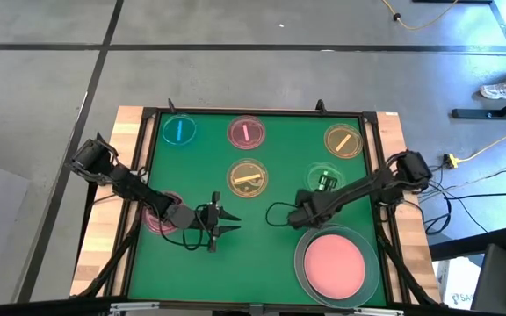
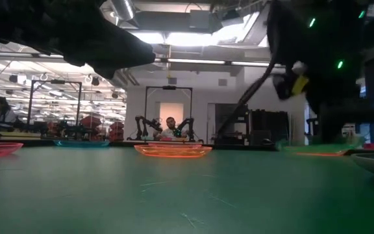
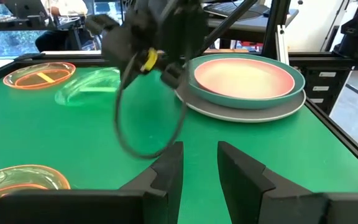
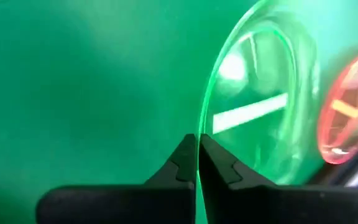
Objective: Stack plastic plates
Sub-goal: Stack the transparent green plate on top of the light orange plate
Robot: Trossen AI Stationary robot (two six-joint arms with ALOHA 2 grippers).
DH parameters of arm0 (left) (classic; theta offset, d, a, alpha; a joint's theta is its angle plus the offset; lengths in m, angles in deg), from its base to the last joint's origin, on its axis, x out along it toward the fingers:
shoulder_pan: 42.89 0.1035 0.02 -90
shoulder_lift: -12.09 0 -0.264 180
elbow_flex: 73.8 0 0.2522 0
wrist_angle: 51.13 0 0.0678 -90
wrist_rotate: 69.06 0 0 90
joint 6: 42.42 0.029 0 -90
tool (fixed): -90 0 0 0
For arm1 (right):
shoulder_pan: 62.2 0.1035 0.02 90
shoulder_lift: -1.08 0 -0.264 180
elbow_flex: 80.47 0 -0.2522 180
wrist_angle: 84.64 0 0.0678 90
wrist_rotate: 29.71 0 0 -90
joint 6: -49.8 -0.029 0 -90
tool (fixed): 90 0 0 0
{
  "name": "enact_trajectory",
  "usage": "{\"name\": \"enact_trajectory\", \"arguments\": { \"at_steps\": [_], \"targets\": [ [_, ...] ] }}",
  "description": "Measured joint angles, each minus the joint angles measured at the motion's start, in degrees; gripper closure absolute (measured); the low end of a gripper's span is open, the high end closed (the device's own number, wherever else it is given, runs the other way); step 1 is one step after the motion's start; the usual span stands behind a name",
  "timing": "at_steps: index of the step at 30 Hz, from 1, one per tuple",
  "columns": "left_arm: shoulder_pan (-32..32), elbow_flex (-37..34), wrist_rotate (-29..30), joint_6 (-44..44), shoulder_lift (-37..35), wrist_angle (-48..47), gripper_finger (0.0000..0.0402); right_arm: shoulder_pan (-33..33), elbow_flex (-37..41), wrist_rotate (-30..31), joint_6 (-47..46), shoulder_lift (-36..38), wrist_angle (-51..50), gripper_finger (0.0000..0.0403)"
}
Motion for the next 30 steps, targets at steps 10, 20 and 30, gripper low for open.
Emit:
{"name": "enact_trajectory", "arguments": {
  "at_steps": [10,20,30],
  "targets": [
    [0.0,0.0,-0.2,0.0,0.0,0.0,0.0310,10.0,-12.6,-5.6,-3.8,5.9,-5.7,0.0401],
    [0.0,0.0,-0.1,-0.1,0.0,0.0,0.0310,24.0,-28.6,-23.4,-21.6,6.1,-7.1,0.0402],
    [0.2,0.0,-0.1,0.0,0.0,0.0,0.0310,31.1,-23.3,-21.2,-24.4,6.1,5.2,0.0402]
  ]
}}
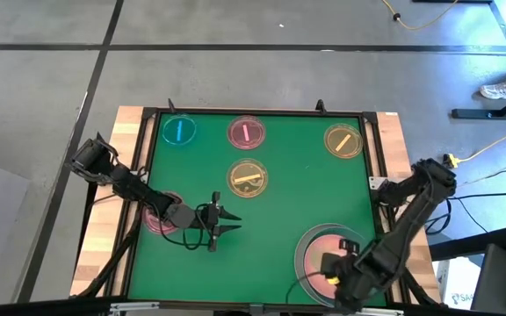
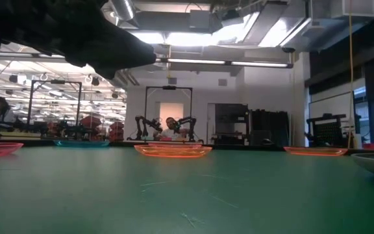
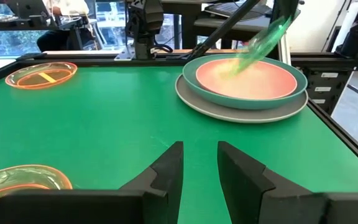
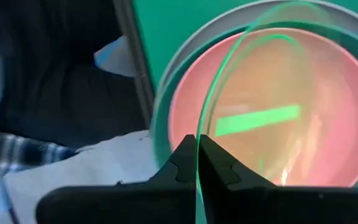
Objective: Stack plastic plates
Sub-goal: Stack the transparent green plate on top of the light orange plate, then stack the bottom transparent orange plate on top of the transparent green plate
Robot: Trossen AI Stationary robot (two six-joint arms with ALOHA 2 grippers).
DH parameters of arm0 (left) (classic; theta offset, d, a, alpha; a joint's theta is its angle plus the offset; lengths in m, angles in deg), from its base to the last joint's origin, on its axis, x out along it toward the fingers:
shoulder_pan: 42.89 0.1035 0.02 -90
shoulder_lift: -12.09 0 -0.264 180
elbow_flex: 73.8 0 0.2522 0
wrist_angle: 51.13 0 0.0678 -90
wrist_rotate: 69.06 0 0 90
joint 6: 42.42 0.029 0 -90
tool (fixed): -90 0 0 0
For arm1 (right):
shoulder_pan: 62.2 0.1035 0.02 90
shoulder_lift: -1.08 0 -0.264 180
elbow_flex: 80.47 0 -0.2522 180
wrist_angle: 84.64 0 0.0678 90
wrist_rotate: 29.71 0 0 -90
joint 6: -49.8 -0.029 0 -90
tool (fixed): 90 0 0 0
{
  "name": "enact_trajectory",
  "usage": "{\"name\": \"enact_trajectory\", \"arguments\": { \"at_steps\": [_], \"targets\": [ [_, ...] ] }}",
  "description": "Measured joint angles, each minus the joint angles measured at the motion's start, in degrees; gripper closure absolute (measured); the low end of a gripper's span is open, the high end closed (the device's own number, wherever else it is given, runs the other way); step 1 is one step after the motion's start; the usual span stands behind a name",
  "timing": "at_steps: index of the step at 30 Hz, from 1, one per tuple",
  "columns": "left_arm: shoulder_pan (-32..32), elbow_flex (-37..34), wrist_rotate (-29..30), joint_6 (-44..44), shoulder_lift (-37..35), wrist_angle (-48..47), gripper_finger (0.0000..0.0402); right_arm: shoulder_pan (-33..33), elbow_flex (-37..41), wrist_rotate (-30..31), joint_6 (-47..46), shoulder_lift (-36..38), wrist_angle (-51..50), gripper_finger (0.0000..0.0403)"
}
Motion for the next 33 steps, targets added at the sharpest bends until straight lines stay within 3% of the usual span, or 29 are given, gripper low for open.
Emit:
{"name": "enact_trajectory", "arguments": {
  "at_steps": [7,15,18,22,28,30,33],
  "targets": [
    [0.5,0.0,0.0,-0.1,0.0,0.1,0.0310,-2.8,6.4,-4.5,-0.5,-0.1,6.7,0.0387],
    [0.5,0.0,-0.4,-0.3,0.0,0.1,0.0310,-4.6,7.2,-6.7,-0.1,-0.1,7.4,0.0308],
    [0.5,0.0,-0.5,-0.3,0.0,0.1,0.0310,-6.3,7.2,-7.1,4.6,-0.1,8.1,0.0287],
    [0.5,0.0,-0.5,-0.3,0.0,0.0,0.0310,-9.8,7.2,4.3,18.1,-0.1,10.0,0.0280],
    [0.5,0.0,-0.5,-0.3,0.0,-1.5,0.0310,-13.9,7.2,32.4,32.3,-0.1,10.0,0.0279],
    [0.5,0.0,-0.5,-0.3,0.0,-1.7,0.0310,-15.5,7.3,37.2,36.6,-0.3,10.7,0.0279],
    [0.5,0.0,-0.5,-0.3,0.0,-1.7,0.0310,-18.3,9.5,39.0,43.0,-0.4,15.3,0.0282]
  ]
}}
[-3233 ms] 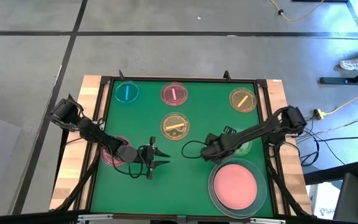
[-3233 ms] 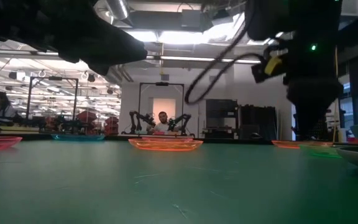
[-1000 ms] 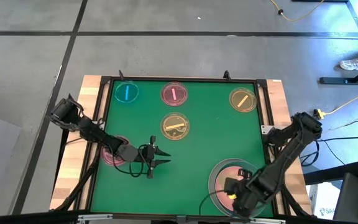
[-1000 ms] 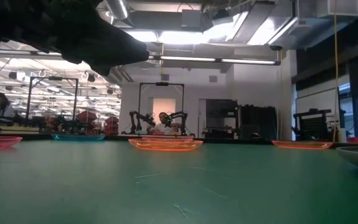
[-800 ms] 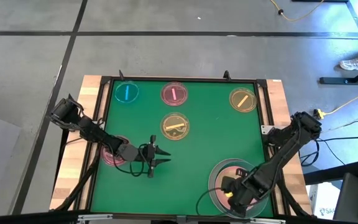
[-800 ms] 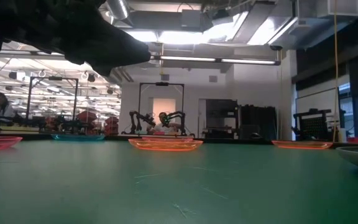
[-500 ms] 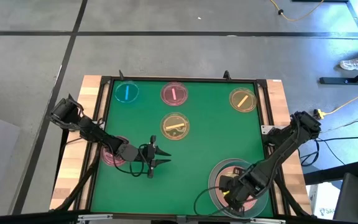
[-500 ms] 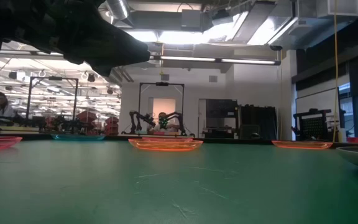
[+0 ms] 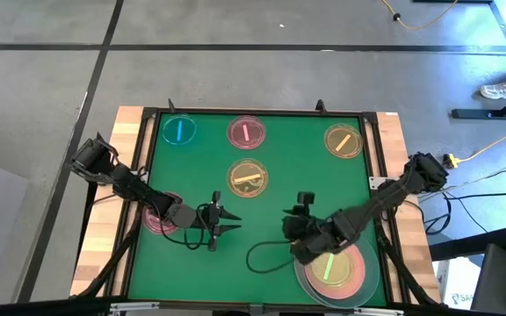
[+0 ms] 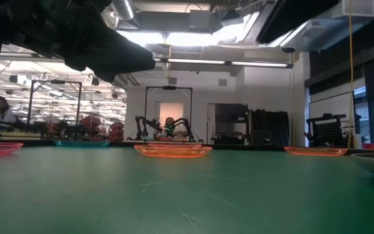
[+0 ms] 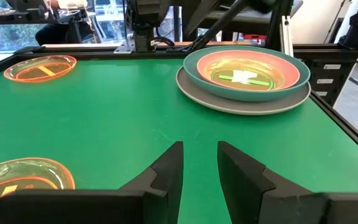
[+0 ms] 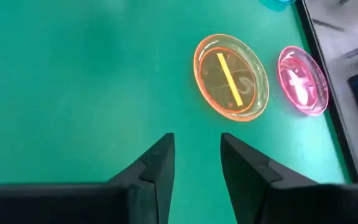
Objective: Stack plastic plates
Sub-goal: Stack the bottom transparent orange plate on top of the transparent green plate
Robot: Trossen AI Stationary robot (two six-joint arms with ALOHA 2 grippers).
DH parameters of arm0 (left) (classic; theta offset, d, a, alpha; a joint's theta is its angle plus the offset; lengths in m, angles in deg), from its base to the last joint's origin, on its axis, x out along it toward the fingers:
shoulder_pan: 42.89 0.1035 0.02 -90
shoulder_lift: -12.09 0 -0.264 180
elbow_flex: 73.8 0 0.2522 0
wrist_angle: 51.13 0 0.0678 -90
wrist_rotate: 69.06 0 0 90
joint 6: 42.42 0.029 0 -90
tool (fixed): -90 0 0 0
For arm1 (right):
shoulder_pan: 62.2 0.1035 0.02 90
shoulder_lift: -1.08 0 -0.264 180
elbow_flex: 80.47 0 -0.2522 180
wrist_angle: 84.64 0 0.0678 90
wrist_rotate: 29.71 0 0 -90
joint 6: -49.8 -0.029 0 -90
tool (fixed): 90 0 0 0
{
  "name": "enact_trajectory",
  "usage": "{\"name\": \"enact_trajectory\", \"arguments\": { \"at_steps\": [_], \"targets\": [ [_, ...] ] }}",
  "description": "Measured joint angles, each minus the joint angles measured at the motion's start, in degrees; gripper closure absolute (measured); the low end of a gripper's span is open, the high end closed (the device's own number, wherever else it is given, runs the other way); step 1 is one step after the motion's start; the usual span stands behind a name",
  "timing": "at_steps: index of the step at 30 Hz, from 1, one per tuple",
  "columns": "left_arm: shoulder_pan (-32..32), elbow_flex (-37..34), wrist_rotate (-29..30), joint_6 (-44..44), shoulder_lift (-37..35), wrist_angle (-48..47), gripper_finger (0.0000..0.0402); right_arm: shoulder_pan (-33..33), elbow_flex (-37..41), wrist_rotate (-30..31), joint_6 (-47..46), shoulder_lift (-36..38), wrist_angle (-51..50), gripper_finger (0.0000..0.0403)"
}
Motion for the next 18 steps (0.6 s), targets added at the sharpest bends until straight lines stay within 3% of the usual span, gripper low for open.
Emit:
{"name": "enact_trajectory", "arguments": {
  "at_steps": [6,12,18],
  "targets": [
    [0.0,0.0,0.0,0.0,0.0,0.0,0.0310,-7.0,8.4,-4.3,8.9,-0.1,14.7,0.0278],
    [0.0,0.0,0.0,0.0,0.0,0.0,0.0310,-15.3,13.7,-13.0,9.3,-0.1,24.9,0.0224],
    [0.0,0.0,0.0,0.0,0.0,-0.3,0.0310,-21.5,18.0,-18.4,20.7,-0.1,36.0,0.0201]
  ]
}}
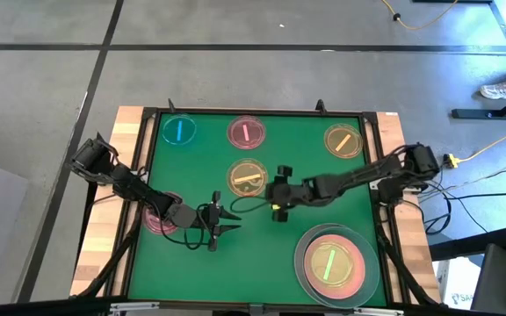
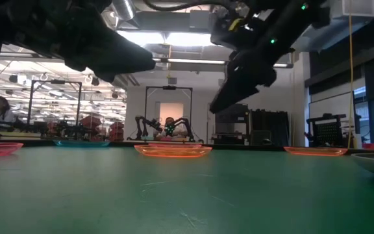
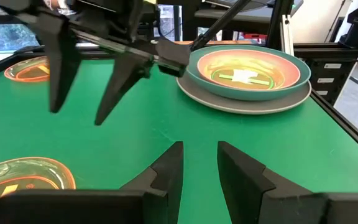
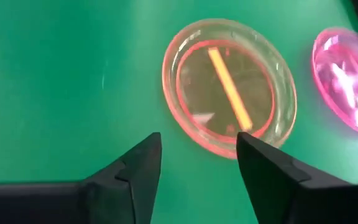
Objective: Stack plastic plates
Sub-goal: Stack the bottom transparent orange plate on top of the transparent green plate
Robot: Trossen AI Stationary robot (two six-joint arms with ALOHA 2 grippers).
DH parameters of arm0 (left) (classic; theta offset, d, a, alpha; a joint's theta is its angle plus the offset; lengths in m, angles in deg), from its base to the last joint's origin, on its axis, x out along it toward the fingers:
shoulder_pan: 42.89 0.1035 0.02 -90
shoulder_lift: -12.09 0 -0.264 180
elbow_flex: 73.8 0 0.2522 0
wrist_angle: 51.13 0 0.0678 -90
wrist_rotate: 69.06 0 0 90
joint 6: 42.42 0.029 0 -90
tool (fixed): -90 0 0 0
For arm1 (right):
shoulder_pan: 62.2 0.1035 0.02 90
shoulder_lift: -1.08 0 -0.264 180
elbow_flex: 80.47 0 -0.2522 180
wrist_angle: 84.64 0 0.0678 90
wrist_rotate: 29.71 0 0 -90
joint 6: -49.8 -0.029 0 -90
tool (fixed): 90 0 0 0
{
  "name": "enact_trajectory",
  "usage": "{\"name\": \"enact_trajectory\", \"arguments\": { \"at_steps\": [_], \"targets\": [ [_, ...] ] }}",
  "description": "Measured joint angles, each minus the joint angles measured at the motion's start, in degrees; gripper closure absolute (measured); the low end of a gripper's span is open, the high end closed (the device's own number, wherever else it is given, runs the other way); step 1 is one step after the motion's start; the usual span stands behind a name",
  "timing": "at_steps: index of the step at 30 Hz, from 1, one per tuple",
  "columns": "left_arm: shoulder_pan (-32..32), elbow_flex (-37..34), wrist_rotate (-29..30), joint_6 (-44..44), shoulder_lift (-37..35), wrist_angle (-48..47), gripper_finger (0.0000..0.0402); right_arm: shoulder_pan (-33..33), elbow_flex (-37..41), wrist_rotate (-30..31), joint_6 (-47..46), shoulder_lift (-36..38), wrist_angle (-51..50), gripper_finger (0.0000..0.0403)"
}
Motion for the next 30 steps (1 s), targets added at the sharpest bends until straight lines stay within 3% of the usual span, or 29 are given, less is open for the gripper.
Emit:
{"name": "enact_trajectory", "arguments": {
  "at_steps": [6,14,30],
  "targets": [
    [0.0,0.0,0.0,0.0,0.0,-0.7,0.0310,-3.4,2.2,-4.8,7.7,-2.8,10.6,0.0220],
    [0.0,0.0,0.0,0.0,0.0,-1.3,0.0310,-6.5,2.1,-7.3,8.0,-10.6,18.4,0.0245],
    [0.0,0.0,0.0,0.0,0.0,-2.0,0.0310,-7.1,2.1,-8.7,8.0,-15.4,22.0,0.0288]
  ]
}}
